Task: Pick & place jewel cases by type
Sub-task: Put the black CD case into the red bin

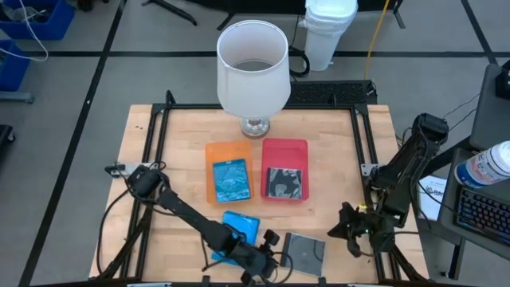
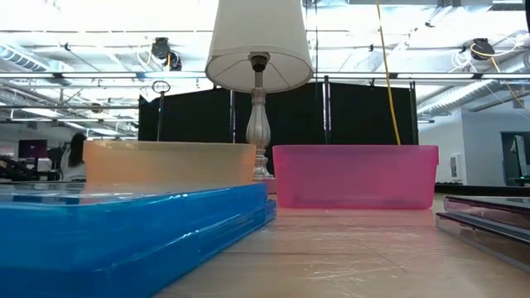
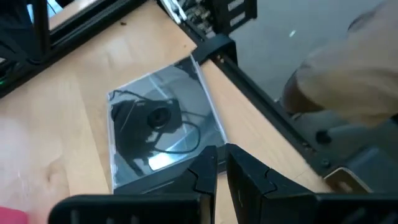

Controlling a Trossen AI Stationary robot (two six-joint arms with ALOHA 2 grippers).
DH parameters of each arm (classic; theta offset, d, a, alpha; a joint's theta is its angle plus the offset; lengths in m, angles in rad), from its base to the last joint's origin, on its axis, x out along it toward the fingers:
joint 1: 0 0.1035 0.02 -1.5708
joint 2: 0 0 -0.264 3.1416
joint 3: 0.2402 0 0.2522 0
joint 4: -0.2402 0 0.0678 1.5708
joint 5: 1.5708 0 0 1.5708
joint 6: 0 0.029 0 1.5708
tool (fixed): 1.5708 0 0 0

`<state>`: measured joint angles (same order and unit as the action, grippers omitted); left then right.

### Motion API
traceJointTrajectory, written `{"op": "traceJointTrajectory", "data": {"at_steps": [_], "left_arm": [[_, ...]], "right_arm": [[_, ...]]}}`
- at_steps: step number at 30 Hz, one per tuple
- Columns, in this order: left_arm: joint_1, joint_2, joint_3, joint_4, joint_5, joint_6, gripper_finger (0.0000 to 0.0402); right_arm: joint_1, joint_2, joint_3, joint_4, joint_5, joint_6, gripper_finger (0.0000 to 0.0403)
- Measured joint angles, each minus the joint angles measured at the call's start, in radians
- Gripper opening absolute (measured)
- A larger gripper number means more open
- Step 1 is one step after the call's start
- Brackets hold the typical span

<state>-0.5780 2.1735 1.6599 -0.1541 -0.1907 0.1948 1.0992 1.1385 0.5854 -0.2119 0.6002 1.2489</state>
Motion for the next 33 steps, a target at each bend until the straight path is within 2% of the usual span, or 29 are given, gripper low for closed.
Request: {"op": "traceJointTrajectory", "data": {"at_steps": [4, 8, 15, 18, 21, 26, 33], "left_arm": [[0.001, 0.017, 0.015, -0.011, -0.002, 0.019, 0.0042], [0.004, 0.017, 0.016, -0.007, -0.002, 0.011, 0.0042], [0.0, 0.046, 0.017, 0.026, 0.041, 0.051, 0.0042], [-0.003, 0.055, 0.017, 0.036, 0.037, 0.044, 0.0042], [-0.011, 0.053, 0.017, 0.046, 0.032, 0.022, 0.0042], [-0.029, 0.053, 0.017, 0.068, 0.027, 0.019, 0.0042], [-0.042, 0.086, 0.016, 0.133, 0.055, 0.011, 0.0042]], "right_arm": [[0.0, -0.018, 0.0, -0.107, -0.123, 0.089, 0.0012], [-0.008, -0.049, 0.0, -0.14, -0.184, 0.182, 0.0053], [-0.034, -0.061, -0.044, -0.123, -0.19, 0.326, 0.014], [-0.053, -0.061, -0.093, -0.086, -0.242, 0.411, 0.0161], [-0.06, -0.058, -0.134, -0.033, -0.264, 0.488, 0.0168], [-0.06, -0.051, -0.183, 0.101, -0.263, 0.514, 0.0165], [-0.081, 0.018, -0.187, 0.153, -0.24, 0.518, 0.0165]]}}
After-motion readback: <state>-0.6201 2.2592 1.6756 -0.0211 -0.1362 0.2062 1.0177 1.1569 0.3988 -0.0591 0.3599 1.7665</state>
